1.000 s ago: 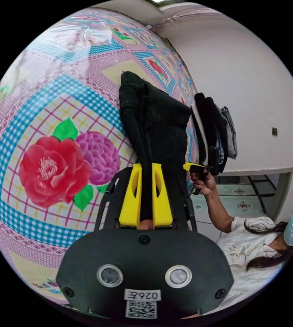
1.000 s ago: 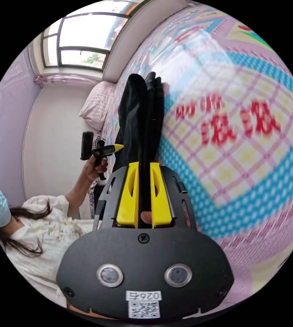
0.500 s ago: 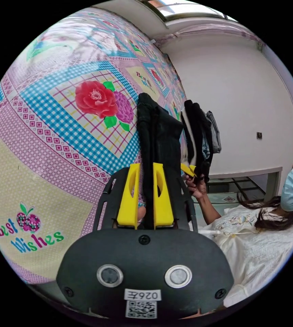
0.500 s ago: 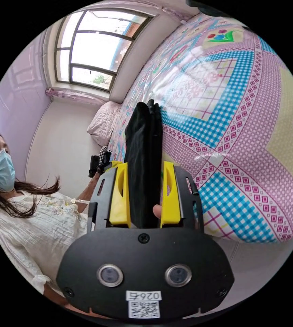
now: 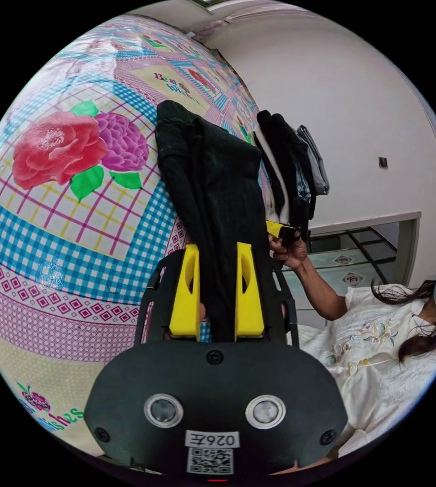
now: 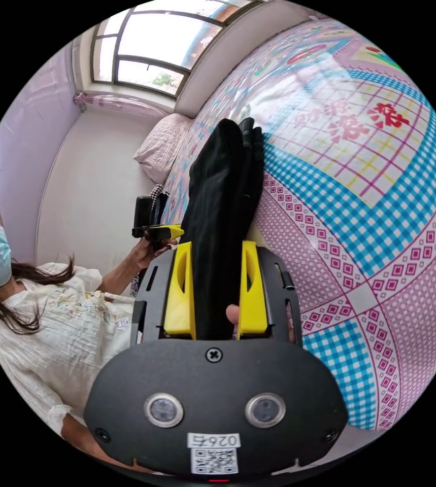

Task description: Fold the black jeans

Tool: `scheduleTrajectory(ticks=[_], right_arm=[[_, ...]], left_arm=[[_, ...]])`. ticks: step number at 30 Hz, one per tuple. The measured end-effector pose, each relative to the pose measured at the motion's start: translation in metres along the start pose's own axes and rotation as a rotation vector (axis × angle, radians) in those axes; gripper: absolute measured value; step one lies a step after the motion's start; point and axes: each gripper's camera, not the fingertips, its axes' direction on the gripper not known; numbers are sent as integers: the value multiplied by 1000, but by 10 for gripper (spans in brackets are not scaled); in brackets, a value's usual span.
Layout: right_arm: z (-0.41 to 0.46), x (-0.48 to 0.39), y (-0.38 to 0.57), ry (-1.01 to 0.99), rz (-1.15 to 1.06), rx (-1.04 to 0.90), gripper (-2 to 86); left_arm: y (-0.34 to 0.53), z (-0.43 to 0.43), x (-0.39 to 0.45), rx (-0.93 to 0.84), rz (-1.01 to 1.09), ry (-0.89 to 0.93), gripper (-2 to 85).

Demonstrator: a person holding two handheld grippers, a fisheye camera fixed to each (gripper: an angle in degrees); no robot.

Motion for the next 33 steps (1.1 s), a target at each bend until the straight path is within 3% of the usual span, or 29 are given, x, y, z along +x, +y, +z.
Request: scheduleTrajectory(ticks=[9,17,26,33], right_arm=[[7,26,-1,-45,60,18,65],[32,0,6,203,-5,-1,83],[71,57,25,-80,124,85,58],[124,55,30,-42,110,62,57]], left_arm=[[3,11,-6,-10,6,-38,83],[2,18,-17,-51,-35,-28,80],[1,35,-15,-87,60,-66,99],[-6,48,-43,-127,-3,3,80]])
